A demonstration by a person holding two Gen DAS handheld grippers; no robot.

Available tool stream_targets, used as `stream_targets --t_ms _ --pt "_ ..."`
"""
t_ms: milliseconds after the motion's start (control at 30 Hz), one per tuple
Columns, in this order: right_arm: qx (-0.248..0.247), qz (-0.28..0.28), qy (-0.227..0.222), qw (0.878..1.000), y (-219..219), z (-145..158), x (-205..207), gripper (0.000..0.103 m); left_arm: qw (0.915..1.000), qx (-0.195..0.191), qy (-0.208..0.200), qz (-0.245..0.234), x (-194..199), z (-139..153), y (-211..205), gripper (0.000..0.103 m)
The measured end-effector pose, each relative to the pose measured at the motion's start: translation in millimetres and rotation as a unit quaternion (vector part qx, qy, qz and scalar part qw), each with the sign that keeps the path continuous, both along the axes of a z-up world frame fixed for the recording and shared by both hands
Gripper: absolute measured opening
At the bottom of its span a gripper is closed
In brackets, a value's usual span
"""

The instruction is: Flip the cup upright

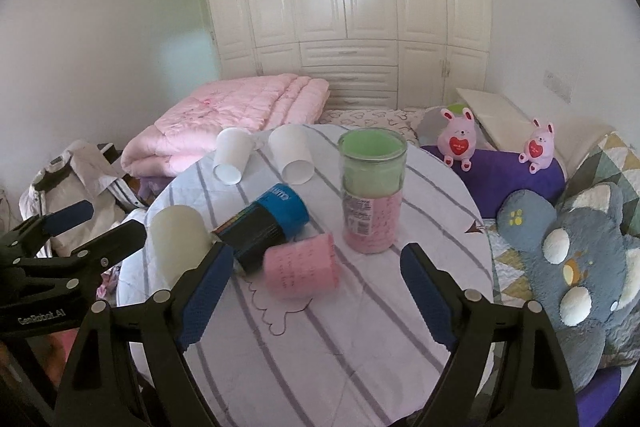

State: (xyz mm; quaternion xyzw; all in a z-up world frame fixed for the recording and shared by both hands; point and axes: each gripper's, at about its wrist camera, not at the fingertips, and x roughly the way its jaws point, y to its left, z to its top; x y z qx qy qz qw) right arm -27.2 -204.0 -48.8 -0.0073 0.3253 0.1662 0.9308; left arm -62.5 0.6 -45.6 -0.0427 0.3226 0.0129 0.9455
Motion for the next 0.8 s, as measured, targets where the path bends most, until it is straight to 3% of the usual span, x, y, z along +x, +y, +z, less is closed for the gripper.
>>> stream_targets --t_ms 367,800 --pt "-0.017 -0.007 -0.018 1.000 7.3 4.1 -6.3 0.087 0.9996 0.002 0.009 0.025 -4.8 -8.4 7.9 0.103" --pt "-0.020 -0.013 0.000 1.000 4.3 -3.3 3.9 0.087 0.9996 0.006 0.019 0.021 3.4 -15.1 2.6 0.103"
